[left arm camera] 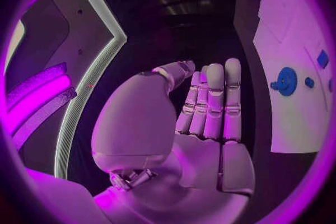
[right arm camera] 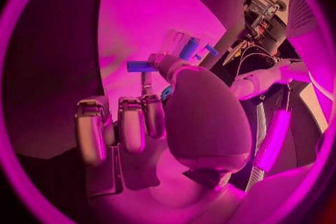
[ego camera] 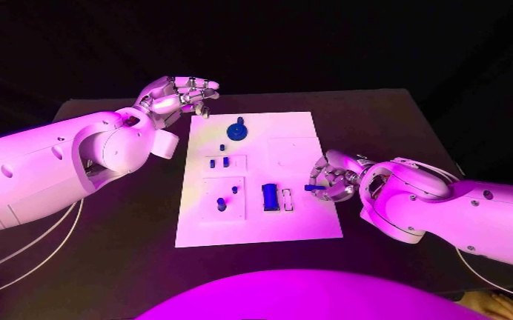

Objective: Assemble the parts on the task board

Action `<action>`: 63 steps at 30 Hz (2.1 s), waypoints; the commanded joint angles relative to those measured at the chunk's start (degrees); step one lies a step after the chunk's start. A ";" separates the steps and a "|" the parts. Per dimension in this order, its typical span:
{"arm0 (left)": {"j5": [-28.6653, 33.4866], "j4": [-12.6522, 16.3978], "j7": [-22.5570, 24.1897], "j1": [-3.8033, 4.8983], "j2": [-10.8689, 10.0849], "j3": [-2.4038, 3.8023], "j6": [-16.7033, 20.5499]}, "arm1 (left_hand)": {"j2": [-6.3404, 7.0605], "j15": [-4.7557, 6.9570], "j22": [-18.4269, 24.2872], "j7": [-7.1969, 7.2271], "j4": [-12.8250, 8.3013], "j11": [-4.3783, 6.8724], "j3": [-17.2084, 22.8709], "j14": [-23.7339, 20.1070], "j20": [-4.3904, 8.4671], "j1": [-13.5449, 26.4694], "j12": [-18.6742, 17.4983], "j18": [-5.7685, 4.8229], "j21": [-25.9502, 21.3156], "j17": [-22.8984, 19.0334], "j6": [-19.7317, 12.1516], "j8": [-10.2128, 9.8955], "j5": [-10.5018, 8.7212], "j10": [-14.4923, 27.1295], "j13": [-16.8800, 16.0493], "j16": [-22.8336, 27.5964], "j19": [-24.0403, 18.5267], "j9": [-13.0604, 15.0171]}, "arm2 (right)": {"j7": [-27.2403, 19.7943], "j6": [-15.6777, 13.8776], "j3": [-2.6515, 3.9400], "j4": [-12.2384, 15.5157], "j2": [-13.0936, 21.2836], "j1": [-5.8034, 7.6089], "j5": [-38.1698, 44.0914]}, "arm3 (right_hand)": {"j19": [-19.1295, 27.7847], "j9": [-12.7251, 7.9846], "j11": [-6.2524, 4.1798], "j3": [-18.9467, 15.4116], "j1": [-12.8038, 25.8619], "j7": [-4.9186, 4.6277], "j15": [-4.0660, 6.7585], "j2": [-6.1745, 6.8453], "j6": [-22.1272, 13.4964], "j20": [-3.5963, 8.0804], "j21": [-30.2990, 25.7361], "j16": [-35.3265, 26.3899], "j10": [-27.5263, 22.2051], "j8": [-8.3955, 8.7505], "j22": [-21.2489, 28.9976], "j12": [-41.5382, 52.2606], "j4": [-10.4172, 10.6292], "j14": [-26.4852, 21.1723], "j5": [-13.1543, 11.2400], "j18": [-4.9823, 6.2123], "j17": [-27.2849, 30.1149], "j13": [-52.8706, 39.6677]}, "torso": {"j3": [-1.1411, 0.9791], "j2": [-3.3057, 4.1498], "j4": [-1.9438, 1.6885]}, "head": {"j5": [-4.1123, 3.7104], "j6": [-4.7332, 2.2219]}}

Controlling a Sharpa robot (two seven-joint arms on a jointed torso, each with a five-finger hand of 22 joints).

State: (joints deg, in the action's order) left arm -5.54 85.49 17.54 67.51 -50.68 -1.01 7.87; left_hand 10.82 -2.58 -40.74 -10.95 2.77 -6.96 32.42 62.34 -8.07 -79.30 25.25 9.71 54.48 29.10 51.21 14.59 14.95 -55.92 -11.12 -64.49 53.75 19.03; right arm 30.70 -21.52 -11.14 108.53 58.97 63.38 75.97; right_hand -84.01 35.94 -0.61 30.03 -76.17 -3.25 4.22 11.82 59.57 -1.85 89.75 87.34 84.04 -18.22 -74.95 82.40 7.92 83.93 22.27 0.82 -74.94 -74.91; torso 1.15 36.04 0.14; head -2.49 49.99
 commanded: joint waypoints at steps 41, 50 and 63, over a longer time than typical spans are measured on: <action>0.12 0.55 0.25 0.03 0.21 0.04 -1.12 | -0.11 0.02 0.14 0.00 0.22 0.03 0.08 -0.28 0.04 0.12 0.25 0.91 -0.40 -0.10 -0.27 0.04 0.06 0.52 0.10 0.10 0.39 0.11 | 0.65 2.73 -0.06 -3.82 -7.39 -1.64 -4.37 | -5.99 2.61 -0.54 -0.64 14.49 0.19 0.51 -0.30 0.89 0.38 0.25 -0.01 3.75 -1.84 -15.05 2.18 5.97 4.73 -6.23 -0.82 -8.02 -11.99 | -0.04 -0.01 -0.02 | 0.73 0.01; 0.12 0.47 0.21 0.03 0.24 0.04 -1.13 | -0.11 0.02 0.14 0.00 0.22 0.03 0.08 -0.28 0.04 0.12 0.25 0.91 -0.40 -0.10 -0.27 0.04 0.06 0.52 0.10 0.10 0.39 0.11 | 0.72 2.99 -0.06 -4.58 -7.77 -1.76 -3.77 | -5.99 2.58 -0.57 -0.63 14.39 0.20 0.55 -0.22 0.90 0.41 0.25 -0.01 3.76 -1.83 -15.05 2.22 5.81 4.73 -6.27 -0.82 -8.02 -12.01 | -0.02 0.01 -0.01 | 0.86 0.01; -0.40 0.32 -0.25 0.03 0.18 0.04 -1.39 | -0.59 0.14 0.14 0.02 -0.30 0.09 0.59 -0.40 0.18 -0.86 0.40 0.94 -0.37 -0.21 -0.21 0.10 0.29 0.58 0.17 0.14 0.55 0.16 | 0.53 3.35 -0.06 -4.64 -8.22 -1.83 -4.52 | -5.99 1.59 -0.54 -6.28 18.71 0.18 0.56 1.17 1.51 0.47 0.25 0.01 3.81 -1.69 -15.05 2.24 8.49 4.75 -12.44 -0.82 -8.13 -12.17 | -0.03 0.02 0.04 | 1.04 0.01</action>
State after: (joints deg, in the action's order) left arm -5.64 85.76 17.32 67.52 -50.59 -1.01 7.58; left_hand 10.29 -2.58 -40.60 -10.95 2.44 -6.75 32.74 62.34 -7.86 -79.83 25.46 9.71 54.29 28.94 51.21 14.59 14.95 -55.70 -10.99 -64.49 53.96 19.14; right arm 31.39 -19.32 -11.19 103.76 50.89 61.63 71.37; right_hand -84.01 37.60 -0.82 24.24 -57.93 -3.19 4.42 13.05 60.68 -1.85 89.75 87.34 83.83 -20.12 -74.91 84.48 16.27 84.13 9.59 0.82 -74.91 -74.90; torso 1.12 36.05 0.14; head -1.46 50.00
